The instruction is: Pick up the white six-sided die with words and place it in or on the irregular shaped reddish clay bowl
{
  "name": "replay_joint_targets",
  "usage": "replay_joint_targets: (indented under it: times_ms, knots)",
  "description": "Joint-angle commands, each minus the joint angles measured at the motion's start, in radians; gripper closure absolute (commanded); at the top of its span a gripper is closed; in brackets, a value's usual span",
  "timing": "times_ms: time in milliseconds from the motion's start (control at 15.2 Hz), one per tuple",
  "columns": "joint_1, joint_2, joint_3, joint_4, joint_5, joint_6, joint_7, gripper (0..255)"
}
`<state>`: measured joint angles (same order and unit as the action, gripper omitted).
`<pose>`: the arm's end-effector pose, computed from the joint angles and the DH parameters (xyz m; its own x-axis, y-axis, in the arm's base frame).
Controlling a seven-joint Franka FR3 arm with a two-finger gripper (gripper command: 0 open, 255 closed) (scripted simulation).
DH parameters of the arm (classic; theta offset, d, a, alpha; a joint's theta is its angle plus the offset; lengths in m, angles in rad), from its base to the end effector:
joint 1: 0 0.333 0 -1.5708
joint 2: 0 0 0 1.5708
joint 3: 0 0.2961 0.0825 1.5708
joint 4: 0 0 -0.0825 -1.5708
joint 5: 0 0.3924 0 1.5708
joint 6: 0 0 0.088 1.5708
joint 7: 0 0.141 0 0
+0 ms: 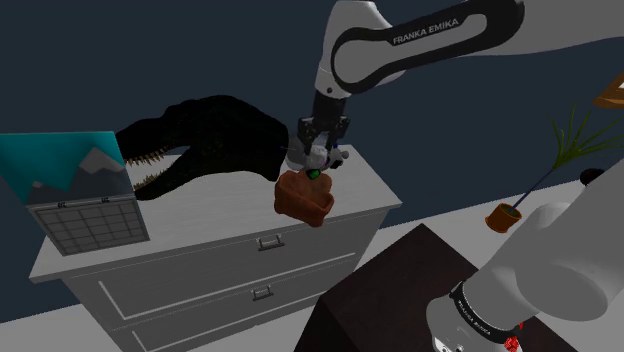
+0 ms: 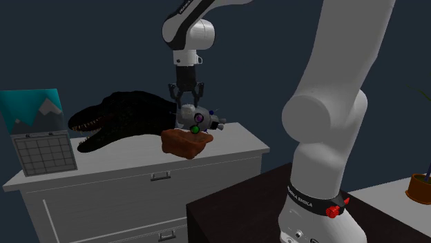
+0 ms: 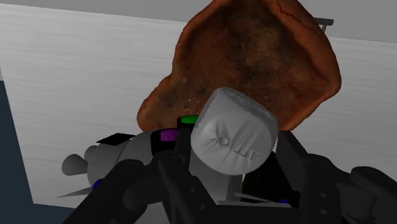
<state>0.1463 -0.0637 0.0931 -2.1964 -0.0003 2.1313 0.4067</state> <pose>0.5123 0.1250 0.3532 0.9860 -0.1665 0.0009 -0.1666 -0.9860 0.0063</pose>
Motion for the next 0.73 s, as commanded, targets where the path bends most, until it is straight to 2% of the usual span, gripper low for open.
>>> replay_joint_targets:
  times_ms: [0, 660]
  knots:
    - [-0.001, 0.015, 0.000, -0.011, -0.002, 0.027, 0.000, 255]
    - [-0.001, 0.080, 0.000, -0.070, -0.010, 0.150, 0.006, 255]
